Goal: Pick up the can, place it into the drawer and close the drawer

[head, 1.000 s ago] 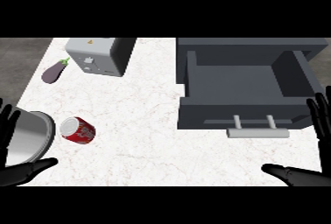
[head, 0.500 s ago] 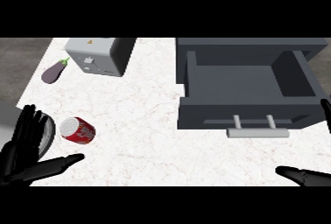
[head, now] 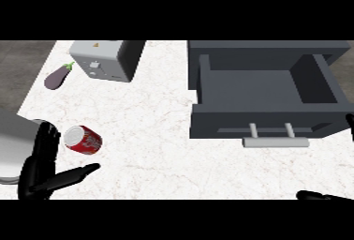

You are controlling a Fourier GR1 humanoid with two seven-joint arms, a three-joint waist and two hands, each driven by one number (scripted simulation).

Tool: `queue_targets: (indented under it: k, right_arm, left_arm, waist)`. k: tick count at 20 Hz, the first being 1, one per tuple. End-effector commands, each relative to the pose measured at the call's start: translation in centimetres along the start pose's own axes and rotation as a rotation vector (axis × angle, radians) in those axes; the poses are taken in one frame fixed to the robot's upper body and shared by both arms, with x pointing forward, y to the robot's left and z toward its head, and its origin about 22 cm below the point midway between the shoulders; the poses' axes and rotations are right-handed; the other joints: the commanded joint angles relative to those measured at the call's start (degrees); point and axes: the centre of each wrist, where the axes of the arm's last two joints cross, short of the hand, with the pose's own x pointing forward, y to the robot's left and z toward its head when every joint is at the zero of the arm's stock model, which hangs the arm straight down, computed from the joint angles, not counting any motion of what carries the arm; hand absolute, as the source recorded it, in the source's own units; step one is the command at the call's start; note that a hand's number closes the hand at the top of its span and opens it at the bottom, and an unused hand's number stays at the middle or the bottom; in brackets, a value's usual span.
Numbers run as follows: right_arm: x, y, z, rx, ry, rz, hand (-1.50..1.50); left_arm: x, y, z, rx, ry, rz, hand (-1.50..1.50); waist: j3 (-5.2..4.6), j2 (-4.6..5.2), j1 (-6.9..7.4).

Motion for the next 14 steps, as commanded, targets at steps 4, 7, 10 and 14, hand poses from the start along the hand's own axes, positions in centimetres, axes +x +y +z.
queue_targets:
  k: [4, 7, 10, 14]
  right_arm:
    - [0.0, -1.4, 1.0, 0.006, -0.016, -0.004, -1.50]
    - [0.9, -0.3, 0.2, 0.009, -0.005, -0.005, -1.50]
    - [0.9, -2.0, 0.4, -0.009, 0.005, 0.006, -1.50]
    - [2.2, -1.3, -0.4, -0.028, 0.012, 0.002, -1.50]
  left_arm:
    - [-3.2, 0.2, -0.9, 0.016, 0.048, -0.011, -1.50]
    - [-4.3, 3.3, -2.9, 0.043, 0.033, 0.006, -1.50]
    - [-4.9, 1.5, -2.9, 0.011, 0.055, -0.011, -1.50]
    - [-7.0, 2.0, -1.6, 0.020, 0.085, 0.017, -1.50]
  waist:
    - [0.01, -0.01, -0.07]
    - [-0.02, 0.05, -0.10]
    - [0.00, 0.00, -0.07]
    - [0.00, 0.01, 0.07]
